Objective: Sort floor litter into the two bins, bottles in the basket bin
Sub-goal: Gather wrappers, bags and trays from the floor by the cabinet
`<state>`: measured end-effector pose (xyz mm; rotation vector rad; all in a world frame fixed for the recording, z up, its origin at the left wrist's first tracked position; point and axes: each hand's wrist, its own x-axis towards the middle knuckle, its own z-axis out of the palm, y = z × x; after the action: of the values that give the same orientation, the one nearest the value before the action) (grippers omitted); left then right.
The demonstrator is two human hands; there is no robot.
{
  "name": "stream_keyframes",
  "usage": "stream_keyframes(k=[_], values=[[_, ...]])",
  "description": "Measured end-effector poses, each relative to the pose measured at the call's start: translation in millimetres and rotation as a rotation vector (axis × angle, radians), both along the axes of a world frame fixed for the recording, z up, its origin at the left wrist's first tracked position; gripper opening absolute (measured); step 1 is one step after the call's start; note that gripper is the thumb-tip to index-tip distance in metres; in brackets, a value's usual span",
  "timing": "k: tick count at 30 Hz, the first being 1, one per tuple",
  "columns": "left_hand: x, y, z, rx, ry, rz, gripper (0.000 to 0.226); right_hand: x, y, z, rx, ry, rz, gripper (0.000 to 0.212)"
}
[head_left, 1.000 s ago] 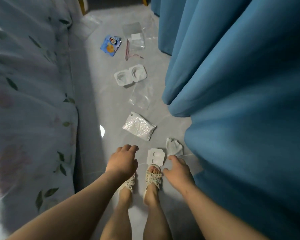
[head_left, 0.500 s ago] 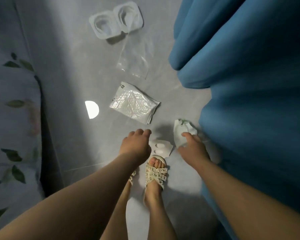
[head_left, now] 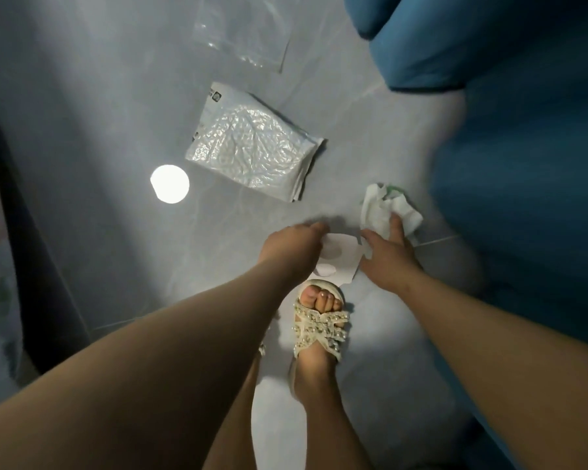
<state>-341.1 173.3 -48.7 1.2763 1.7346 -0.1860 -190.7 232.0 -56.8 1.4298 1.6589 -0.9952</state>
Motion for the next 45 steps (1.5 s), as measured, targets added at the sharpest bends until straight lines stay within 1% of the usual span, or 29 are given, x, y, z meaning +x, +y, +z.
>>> stream_keyframes(k=[1, 3, 6, 8, 11, 14, 17, 20, 23, 25, 26, 28, 30, 33, 37, 42, 45], values=[[-1.8, 1.6, -2.3, -0.005, -0.007, 0.008, 0.036, -0.5, -1.9, -2.1, 0.004, 0.010, 0.015, 0.047], [-5.6, 2.4, -3.4, -0.026, -0.027, 0.033, 0.034, -3.1, -5.0, -2.8, 0.005, -0.003, 0.030, 0.056], [-13.0, -1.0, 2.8, -0.035, -0.044, 0.132, 0.035, -9.3, -4.8, 5.1, 0.034, -0.013, 0.023, 0.063], [-20.0, -0.9, 12.4, -0.028, -0.046, 0.254, 0.035, -14.2, -2.9, 17.9, 0.066, -0.006, 0.028, 0.056], [-31.7, 2.1, 35.5, -0.035, -0.069, 0.457, 0.035, -21.7, 0.2, 44.7, 0.148, 0.044, 0.006, 0.035], [-43.6, 5.1, 67.1, -0.066, -0.089, 0.609, 0.036, -30.5, 4.9, 77.1, 0.270, 0.102, -0.092, 0.025], [-57.4, 10.2, 103.3, -0.067, -0.112, 0.724, 0.037, -42.2, 11.9, 111.5, 0.356, 0.163, -0.261, 0.027], [-72.2, 15.6, 142.9, -0.054, -0.134, 0.801, 0.033, -55.5, 21.3, 144.0, 0.348, 0.189, -0.365, 0.032], [-85.7, 19.5, 182.7, -0.016, -0.173, 0.873, 0.019, -69.1, 34.2, 182.2, 0.354, 0.195, -0.370, 0.038], [-93.2, 21.2, 212.0, 0.014, -0.218, 0.972, 0.014, -77.9, 44.6, 214.1, 0.352, 0.213, -0.435, 0.038], [-96.4, 23.0, 229.1, 0.027, -0.243, 1.015, 0.015, -80.7, 48.1, 232.2, 0.347, 0.225, -0.483, 0.037], [-100.6, 26.3, 261.1, 0.049, -0.274, 1.069, 0.024, -83.7, 50.2, 264.1, 0.357, 0.220, -0.482, 0.035], [-102.7, 29.7, 293.6, 0.065, -0.290, 1.078, 0.028, -82.0, 49.4, 296.2, 0.378, 0.220, -0.491, 0.034], [-103.3, 33.9, 336.3, 0.077, -0.274, 1.061, 0.020, -78.5, 45.0, 340.8, 0.383, 0.234, -0.574, 0.033], [-100.8, 36.5, 378.6, 0.089, -0.283, 1.000, 0.020, -70.8, 29.5, 381.1, 0.350, 0.258, -0.689, 0.026], [-101.8, 42.3, 423.5, 0.081, -0.299, 0.776, 0.017, -67.3, -5.3, 420.5, 0.326, 0.262, -0.977, 0.020], [-101.0, 41.0, 441.2, 0.054, -0.244, 0.609, 0.015, -66.6, -35.4, 436.6, 0.327, 0.227, -1.137, 0.021]])
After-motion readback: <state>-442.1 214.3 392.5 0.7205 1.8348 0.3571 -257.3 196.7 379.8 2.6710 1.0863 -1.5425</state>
